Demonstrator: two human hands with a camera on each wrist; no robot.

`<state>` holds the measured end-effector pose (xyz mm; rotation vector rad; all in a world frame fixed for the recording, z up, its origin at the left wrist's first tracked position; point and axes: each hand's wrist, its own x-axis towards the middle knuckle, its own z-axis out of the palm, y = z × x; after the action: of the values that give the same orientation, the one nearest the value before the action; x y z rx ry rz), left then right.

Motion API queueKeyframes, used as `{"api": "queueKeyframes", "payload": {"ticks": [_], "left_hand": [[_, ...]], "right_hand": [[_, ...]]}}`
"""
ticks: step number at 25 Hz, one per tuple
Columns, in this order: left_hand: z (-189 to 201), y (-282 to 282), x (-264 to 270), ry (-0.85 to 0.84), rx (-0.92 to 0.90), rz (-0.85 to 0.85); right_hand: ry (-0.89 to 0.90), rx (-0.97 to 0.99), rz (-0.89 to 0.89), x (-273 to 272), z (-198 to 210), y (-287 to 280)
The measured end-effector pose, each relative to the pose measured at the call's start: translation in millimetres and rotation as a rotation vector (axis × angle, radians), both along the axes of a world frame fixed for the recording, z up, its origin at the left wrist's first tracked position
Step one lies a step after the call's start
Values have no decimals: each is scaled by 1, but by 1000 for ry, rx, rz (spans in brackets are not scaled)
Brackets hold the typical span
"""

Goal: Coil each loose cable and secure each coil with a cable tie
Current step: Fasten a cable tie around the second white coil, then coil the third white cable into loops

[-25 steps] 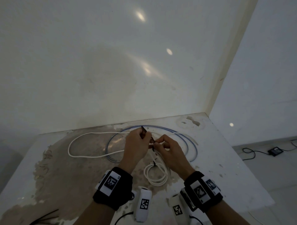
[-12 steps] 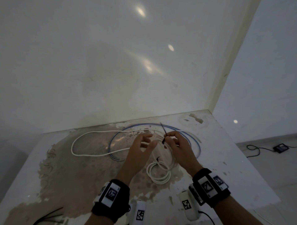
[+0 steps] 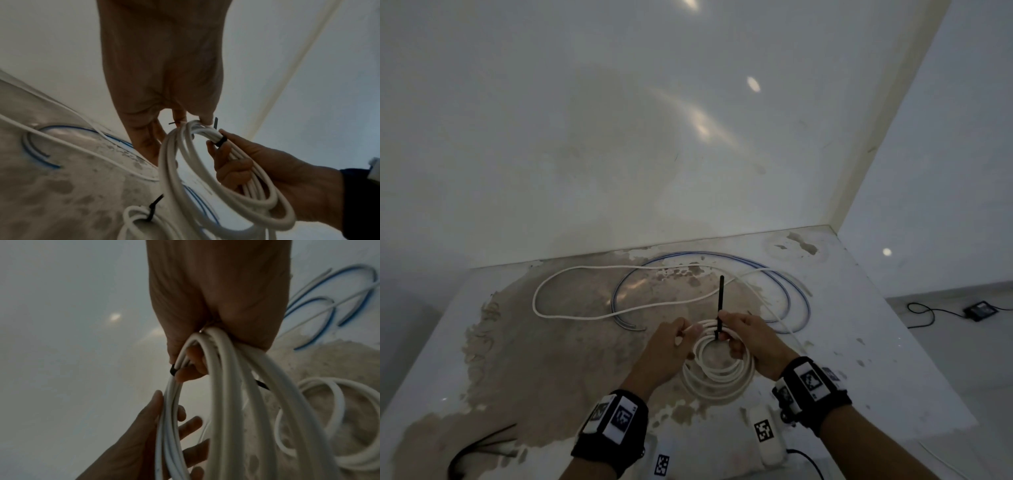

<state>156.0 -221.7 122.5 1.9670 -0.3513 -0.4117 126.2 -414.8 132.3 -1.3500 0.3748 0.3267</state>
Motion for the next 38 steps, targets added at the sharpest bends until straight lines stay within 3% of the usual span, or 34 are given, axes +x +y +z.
{"api": "queueKeyframes", "payload": {"ticks": [3, 5, 10, 13, 17, 23, 26, 28, 30, 32, 33, 35, 38], "left_hand": [[-3, 4, -7, 16, -8, -21], [-13, 9, -10, -11, -15, 44], [-65, 46, -13, 138, 72, 324], [-98, 61, -7, 142, 177, 378], [-120, 51, 7, 261, 140, 375], [-129, 38, 19, 184, 170, 440], [-139, 30, 14, -3, 448, 355], [-145, 27, 7, -94, 578, 296], [-150, 27, 1, -160, 601, 302], [-157, 27, -3, -212, 648, 280], [-158, 28, -5, -223, 658, 255], [-158, 27, -7, -187, 669, 219], [-155, 28, -6, -164, 691, 212]], "right_hand": [[93, 26, -16, 4, -11, 11], [94, -64, -1, 8, -15, 18], [-92, -663, 116, 7, -45, -2], [-50, -915, 203, -4, -77, -16], [38, -940, 271, -15, -107, -19], [16, -1088, 359, -25, -129, -24], [-33, -1107, 395, -24, -125, -29], [-73, -1068, 341, -17, -118, -41], [-90, -1106, 122, -6, -114, -65], [12, -1154, -114, 0, -115, -98], [84, -1165, -144, 1, -118, -112], [183, -1213, -33, 0, -128, -129], [123, -1204, -16, 4, -136, -138]]}}
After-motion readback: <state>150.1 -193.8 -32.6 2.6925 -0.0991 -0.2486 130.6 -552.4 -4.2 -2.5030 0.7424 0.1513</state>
